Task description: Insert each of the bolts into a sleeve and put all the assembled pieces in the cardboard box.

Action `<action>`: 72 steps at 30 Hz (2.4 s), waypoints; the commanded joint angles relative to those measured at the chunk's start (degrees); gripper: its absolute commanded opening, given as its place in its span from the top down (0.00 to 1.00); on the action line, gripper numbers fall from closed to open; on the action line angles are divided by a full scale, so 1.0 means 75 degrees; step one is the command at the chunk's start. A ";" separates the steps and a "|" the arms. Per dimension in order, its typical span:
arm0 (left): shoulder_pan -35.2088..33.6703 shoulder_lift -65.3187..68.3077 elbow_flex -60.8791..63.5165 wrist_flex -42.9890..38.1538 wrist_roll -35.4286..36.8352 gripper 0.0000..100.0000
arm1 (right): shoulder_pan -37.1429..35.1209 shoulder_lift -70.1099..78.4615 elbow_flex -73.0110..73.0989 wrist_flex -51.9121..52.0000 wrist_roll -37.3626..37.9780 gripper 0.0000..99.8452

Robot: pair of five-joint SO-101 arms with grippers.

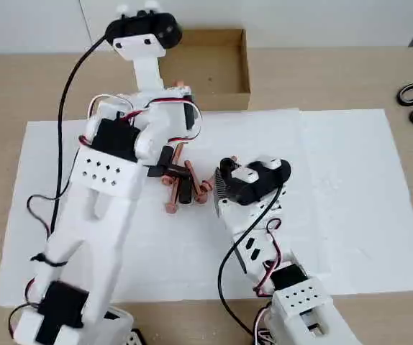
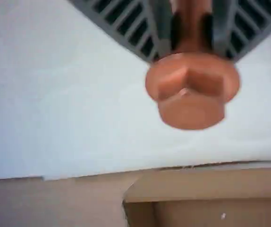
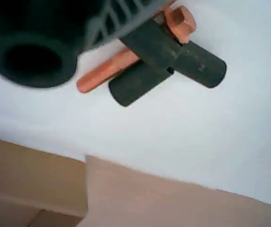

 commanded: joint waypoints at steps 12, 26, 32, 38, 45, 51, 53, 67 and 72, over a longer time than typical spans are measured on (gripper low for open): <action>0.0891 -0.3645 0.4120 -0.3235 -0.0738 1.00 | -0.0393 -0.0170 0.0141 -0.0147 -0.0129 1.00; 0.0903 -0.4689 0.7051 -0.5720 -0.0680 1.00 | -0.0404 -0.0182 0.0141 -0.0135 -0.0129 1.00; 0.0973 -0.4712 0.7777 -0.6869 -0.0680 0.99 | -0.0791 -0.0193 0.0082 0.0334 -0.0129 1.00; 0.1348 -0.4724 0.7941 -0.6881 -0.0680 0.99 | -0.0779 -0.0193 0.0082 0.0346 -0.0129 1.00; 0.1360 -0.4736 0.7953 -0.6482 -0.0680 0.99 | -0.0779 -0.0193 0.0082 0.0334 -0.0129 1.00; 0.1360 -0.4736 0.7953 -0.6447 -0.0680 0.99 | -0.0779 -0.0193 0.0070 0.0334 -0.0129 1.00; 0.1360 -0.4736 0.8047 -0.6482 -0.0680 0.99 | -0.0779 -0.0205 0.0070 0.0334 -0.0129 1.00; 0.1606 -0.4736 0.8234 -0.6494 -0.0680 0.99 | -0.0791 -0.1530 0.0211 0.1225 -0.0117 1.00; 0.1735 -0.4736 0.8234 -0.6494 -0.0680 0.99 | -0.0791 -0.1553 0.0246 0.1225 -0.0129 1.00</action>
